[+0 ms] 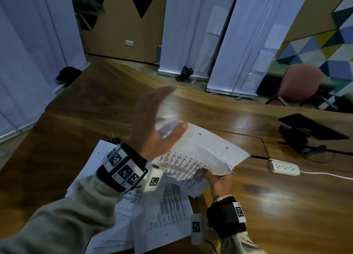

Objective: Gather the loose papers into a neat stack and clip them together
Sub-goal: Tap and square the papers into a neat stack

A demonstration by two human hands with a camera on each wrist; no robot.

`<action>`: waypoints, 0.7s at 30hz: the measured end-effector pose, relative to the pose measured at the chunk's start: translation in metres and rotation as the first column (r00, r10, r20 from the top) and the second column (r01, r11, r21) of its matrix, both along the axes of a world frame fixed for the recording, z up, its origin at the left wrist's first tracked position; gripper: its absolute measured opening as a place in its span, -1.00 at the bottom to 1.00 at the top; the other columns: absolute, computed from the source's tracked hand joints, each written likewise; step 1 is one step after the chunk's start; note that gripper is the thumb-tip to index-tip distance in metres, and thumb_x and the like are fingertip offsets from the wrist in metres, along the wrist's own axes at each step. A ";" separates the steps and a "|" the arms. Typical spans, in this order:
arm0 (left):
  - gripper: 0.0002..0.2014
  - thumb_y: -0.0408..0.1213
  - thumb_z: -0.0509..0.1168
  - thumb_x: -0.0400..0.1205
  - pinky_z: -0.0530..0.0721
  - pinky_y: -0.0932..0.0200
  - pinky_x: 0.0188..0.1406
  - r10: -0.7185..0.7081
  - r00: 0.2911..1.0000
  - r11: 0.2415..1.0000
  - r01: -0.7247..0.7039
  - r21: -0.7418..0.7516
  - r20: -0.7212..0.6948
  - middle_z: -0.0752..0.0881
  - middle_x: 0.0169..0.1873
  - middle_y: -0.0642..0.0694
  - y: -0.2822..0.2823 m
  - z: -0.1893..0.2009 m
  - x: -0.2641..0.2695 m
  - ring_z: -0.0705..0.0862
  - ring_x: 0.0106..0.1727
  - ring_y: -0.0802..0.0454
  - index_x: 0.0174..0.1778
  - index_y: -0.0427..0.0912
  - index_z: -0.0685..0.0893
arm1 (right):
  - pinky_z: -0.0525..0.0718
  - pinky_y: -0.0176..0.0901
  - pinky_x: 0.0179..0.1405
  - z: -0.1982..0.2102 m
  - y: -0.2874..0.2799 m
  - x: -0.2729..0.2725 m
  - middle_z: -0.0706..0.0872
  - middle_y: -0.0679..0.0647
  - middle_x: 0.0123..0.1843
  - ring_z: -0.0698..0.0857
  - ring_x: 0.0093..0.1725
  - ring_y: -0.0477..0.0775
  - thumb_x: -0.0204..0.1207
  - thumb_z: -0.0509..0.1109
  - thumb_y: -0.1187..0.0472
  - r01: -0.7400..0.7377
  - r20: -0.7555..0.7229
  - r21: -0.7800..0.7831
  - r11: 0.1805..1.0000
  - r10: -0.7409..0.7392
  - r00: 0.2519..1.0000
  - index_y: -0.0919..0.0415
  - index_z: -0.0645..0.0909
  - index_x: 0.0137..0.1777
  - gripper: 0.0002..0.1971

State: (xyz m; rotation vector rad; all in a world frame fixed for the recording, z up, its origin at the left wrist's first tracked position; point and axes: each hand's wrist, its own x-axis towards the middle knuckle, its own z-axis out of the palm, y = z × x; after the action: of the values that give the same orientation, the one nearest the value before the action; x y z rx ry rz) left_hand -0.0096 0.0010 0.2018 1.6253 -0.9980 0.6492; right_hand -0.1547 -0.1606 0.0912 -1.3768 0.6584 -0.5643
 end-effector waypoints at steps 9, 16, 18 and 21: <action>-0.48 0.12 0.16 0.66 0.18 -0.23 0.61 -0.080 0.972 0.750 -0.086 0.656 0.219 0.64 0.35 0.09 -0.009 -0.023 -0.026 0.54 0.42 0.04 0.54 0.08 0.44 | 0.65 -0.46 -0.44 0.002 0.000 0.004 0.82 -0.19 -0.36 0.75 -0.32 -0.27 0.22 0.41 0.74 -0.015 -0.003 -0.012 1.000 0.015 1.000 0.34 0.59 0.08 -0.53; -0.43 0.03 0.14 0.69 0.14 -0.25 0.64 -0.113 0.968 0.714 -0.076 0.696 0.222 0.55 0.47 0.05 -0.008 -0.041 -0.024 0.51 0.47 0.04 0.63 0.01 0.27 | 0.67 -0.45 -0.41 0.002 -0.001 0.006 0.79 -0.14 -0.28 0.75 -0.28 -0.19 0.19 0.42 0.74 -0.007 0.008 0.000 1.000 0.007 1.000 0.17 0.63 -0.12 -0.54; -0.42 -0.05 0.18 0.69 0.19 -0.25 0.62 -0.120 0.965 0.740 -0.071 0.668 0.235 0.56 0.45 0.04 -0.008 -0.044 -0.027 0.53 0.45 0.04 0.64 -0.03 0.26 | 0.69 -0.41 -0.37 0.000 -0.002 0.005 0.79 -0.08 -0.24 0.73 -0.22 -0.02 0.20 0.43 0.71 -0.013 0.001 -0.003 1.000 0.013 1.000 0.18 0.66 -0.13 -0.58; -0.56 -0.14 0.24 0.69 0.25 -0.25 0.59 -0.133 0.952 0.799 -0.060 0.598 0.274 0.65 0.36 0.08 -0.008 -0.047 -0.029 0.59 0.37 0.09 0.53 0.03 0.47 | 0.69 -0.25 -0.28 -0.003 -0.003 0.005 0.83 -0.12 -0.32 0.76 -0.26 -0.12 0.12 0.50 0.64 -0.031 0.002 -0.031 0.999 0.031 1.000 0.15 0.71 -0.17 -0.60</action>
State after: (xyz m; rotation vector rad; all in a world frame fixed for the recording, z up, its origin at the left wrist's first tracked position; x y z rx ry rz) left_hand -0.0383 -0.0068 0.1543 2.0891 -1.5809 0.5966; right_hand -0.1496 -0.1637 0.0883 -1.4133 0.6275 -0.5533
